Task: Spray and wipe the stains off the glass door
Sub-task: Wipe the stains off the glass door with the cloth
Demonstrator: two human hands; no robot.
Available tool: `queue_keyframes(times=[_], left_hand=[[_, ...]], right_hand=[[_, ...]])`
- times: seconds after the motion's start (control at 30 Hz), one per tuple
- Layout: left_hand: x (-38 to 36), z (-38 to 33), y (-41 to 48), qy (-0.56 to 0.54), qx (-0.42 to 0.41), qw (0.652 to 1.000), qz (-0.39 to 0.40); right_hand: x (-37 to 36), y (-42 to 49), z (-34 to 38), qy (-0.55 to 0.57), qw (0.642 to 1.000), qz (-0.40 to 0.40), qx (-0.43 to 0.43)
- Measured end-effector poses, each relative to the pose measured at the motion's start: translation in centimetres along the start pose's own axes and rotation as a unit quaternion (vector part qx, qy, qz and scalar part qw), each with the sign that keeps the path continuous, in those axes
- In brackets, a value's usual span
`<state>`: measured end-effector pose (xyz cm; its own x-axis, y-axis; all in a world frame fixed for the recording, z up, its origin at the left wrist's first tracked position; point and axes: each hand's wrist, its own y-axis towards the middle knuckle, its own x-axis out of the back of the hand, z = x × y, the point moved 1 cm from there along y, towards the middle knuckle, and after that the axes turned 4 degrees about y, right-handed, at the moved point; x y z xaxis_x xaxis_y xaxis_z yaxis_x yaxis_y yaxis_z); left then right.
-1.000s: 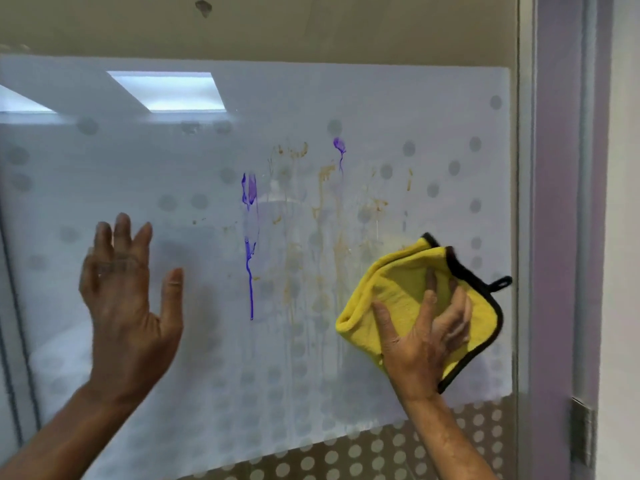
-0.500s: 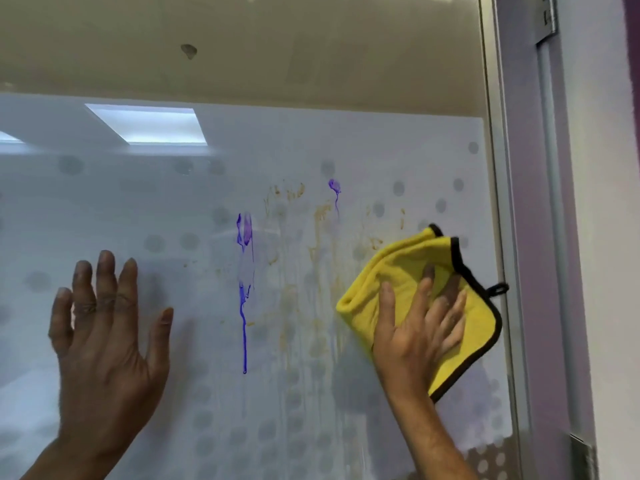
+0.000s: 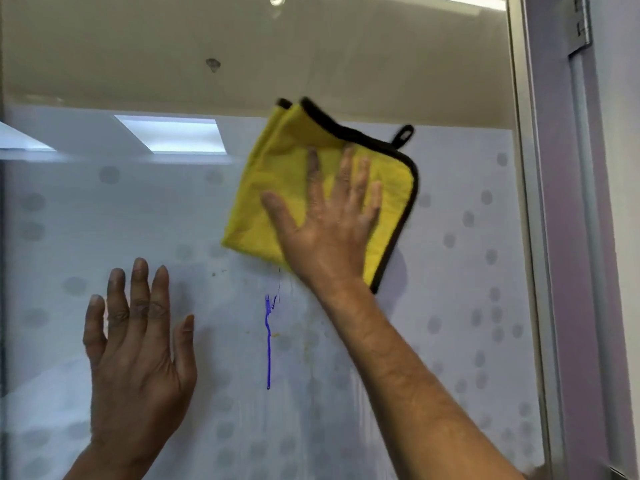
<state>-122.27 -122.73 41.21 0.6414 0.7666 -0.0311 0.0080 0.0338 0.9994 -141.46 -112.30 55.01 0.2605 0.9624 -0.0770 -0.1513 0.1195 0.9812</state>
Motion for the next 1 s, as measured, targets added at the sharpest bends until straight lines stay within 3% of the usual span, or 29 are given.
queue_keyframes(times=[0.2,0.33,0.4,0.57,0.67,0.8,1.0], left_hand=[[0.0,0.9,-0.4,-0.076,0.059,0.994,-0.041],[0.3,0.8,-0.6,-0.194,0.140,0.970,-0.049],[0.6,0.6,-0.6,-0.159,0.117,0.979,-0.054],[0.6,0.5,-0.5,-0.034,0.068,0.996,-0.038],[0.6,0.4,-0.7,-0.010,0.061,0.998,-0.034],[0.6,0.4,-0.6,0.009,0.050,0.998,-0.032],[0.8,0.2,-0.7,0.004,0.051,0.999,-0.019]], right_hand=[[-0.2,-7.9,5.7,0.052,0.984,0.094,0.141],[0.7,-15.6,4.4,0.058,0.981,0.115,0.147],[1.0,-19.3,2.7,0.038,0.985,0.103,0.136],[2.4,-25.9,-4.0,-0.014,0.994,0.087,0.060],[3.7,-26.4,-9.9,-0.066,0.993,0.076,-0.068],[4.6,-23.1,-14.3,-0.057,0.978,0.041,-0.194],[3.6,-14.9,-11.7,-0.032,0.978,0.013,-0.205]])
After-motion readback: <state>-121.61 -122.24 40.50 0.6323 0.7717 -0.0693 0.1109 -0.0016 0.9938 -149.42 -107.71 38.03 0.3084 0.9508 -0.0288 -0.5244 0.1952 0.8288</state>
